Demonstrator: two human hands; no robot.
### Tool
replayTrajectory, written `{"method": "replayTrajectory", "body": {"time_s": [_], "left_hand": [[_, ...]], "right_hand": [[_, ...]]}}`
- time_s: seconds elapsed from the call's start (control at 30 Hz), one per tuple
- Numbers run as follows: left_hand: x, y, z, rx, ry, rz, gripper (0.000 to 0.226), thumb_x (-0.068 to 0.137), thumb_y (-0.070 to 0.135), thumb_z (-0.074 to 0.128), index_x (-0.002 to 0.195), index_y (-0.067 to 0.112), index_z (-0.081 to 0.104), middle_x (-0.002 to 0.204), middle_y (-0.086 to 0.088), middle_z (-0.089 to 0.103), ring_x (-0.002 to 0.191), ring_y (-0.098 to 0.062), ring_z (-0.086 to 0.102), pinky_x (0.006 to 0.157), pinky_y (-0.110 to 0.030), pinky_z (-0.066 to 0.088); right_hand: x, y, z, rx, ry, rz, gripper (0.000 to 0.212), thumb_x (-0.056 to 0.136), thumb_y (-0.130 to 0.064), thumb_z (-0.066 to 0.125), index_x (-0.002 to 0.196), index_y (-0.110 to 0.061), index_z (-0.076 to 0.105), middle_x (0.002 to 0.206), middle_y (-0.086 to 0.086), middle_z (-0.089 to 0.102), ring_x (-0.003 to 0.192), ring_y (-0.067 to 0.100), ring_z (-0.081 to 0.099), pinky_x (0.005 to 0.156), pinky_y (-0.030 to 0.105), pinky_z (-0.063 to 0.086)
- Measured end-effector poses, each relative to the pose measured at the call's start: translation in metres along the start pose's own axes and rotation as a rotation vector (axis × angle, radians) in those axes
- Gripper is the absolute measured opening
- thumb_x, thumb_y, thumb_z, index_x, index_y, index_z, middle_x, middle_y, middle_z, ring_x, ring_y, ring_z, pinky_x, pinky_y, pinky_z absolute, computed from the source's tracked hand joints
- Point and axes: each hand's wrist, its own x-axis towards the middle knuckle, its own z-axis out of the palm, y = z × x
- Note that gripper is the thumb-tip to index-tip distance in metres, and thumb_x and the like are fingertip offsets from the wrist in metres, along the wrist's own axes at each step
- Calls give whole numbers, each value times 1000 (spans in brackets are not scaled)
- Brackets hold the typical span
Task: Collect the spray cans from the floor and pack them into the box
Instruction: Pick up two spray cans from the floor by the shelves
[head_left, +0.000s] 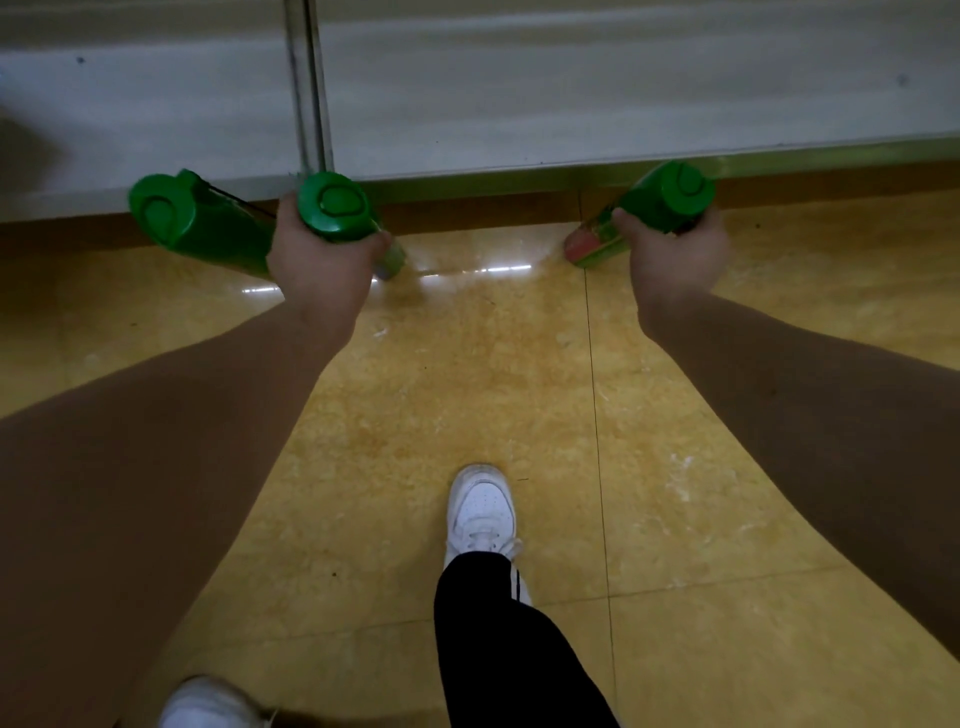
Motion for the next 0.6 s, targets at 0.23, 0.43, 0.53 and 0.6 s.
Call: {"method": "replayTrajectory", "body": {"time_s": [0.23,0.43,0.53,0.6], "left_hand": [[-35,-20,-20,30,0,2,73,66,19,91,131,21,58,117,8,64,113,-12,61,101,-32,53],[-67,-21,-56,36,-15,21,64,66,22,91,124,20,65,107,9,67,101,-9,64,89,-25,55],[-75,-25,-90,7,-30,2,65,64,24,92,123,21,65,108,9,70,100,-9,66,91,-27,56],[-78,-31,-119,-34,-33,-15,65,62,27,94,120,23,65,107,10,70,99,-9,67,92,-32,58]], "right_hand": [[-43,16,-4,-176,-89,-186,60,75,-33,87,128,-20,61,119,-8,67,114,10,61,100,27,52],[-99,8,11,-260,-207,-259,63,74,-37,86,127,-17,60,110,-8,66,105,11,64,94,34,56],[-137,0,23,-244,-263,-287,65,74,-36,88,129,-15,61,109,-9,66,103,8,64,94,27,55],[-168,-9,33,-233,-291,-338,65,74,-36,88,129,-14,62,107,-10,66,100,8,64,91,26,55]]}}
